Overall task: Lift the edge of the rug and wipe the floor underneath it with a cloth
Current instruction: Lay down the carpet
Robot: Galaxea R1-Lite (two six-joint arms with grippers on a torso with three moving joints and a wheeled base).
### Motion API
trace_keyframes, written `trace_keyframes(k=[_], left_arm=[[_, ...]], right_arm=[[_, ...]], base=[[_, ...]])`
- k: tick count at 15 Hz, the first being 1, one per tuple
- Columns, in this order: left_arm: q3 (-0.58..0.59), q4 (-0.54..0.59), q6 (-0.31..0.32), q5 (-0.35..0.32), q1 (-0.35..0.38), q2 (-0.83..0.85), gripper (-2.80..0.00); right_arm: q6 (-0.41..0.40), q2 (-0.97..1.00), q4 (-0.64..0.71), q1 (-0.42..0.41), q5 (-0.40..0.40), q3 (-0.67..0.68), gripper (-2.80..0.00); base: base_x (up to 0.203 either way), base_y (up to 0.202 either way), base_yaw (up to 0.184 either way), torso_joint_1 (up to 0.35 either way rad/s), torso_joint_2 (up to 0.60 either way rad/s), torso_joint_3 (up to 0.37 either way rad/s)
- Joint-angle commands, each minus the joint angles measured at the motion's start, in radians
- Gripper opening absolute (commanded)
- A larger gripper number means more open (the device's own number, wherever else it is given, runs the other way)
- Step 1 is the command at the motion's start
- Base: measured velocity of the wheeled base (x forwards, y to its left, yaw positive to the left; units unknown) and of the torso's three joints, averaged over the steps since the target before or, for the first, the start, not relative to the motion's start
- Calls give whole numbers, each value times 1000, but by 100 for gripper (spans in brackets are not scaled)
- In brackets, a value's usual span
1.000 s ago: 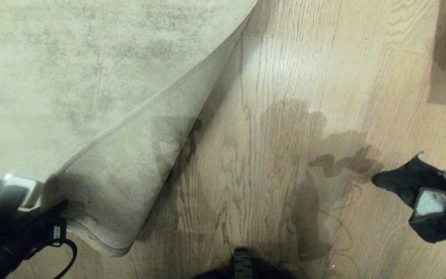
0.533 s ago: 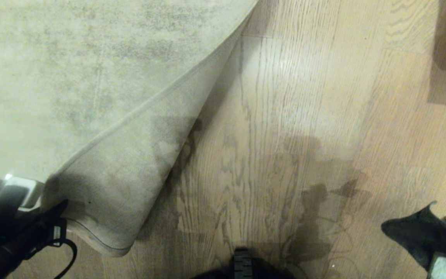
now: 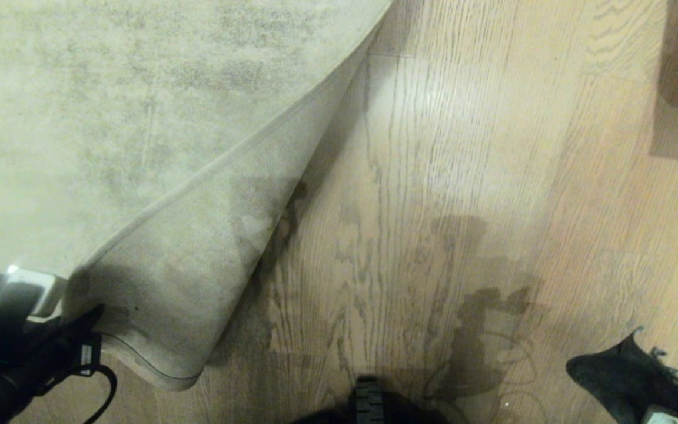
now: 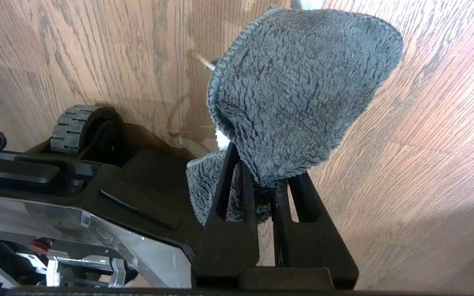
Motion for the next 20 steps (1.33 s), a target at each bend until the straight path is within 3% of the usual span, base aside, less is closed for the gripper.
trace_keyframes(k=[1,5,8,12,20], left_arm=[[0,-9,0,1,-16,-8,-280],[0,-9,-3,2,-22,-24,-280],[0,-9,-3,2,-23,-27,-280],[0,9,-7,2,-21,-29,-280],[0,40,-31,-1,-23,-79,-280]], right_arm=[[0,1,0,0,1,0,-280],[0,2,0,-7,0,0,-280],[0,-43,0,-92,1,0,-280],[2,-264,0,-101,0,0,-280],[5,-283,0,-104,-1,0,-280]], base=[[0,0,0,0,0,0],[0,0,0,0,0,0],[0,0,0,0,0,0],[0,0,0,0,0,0],[0,0,0,0,0,0]])
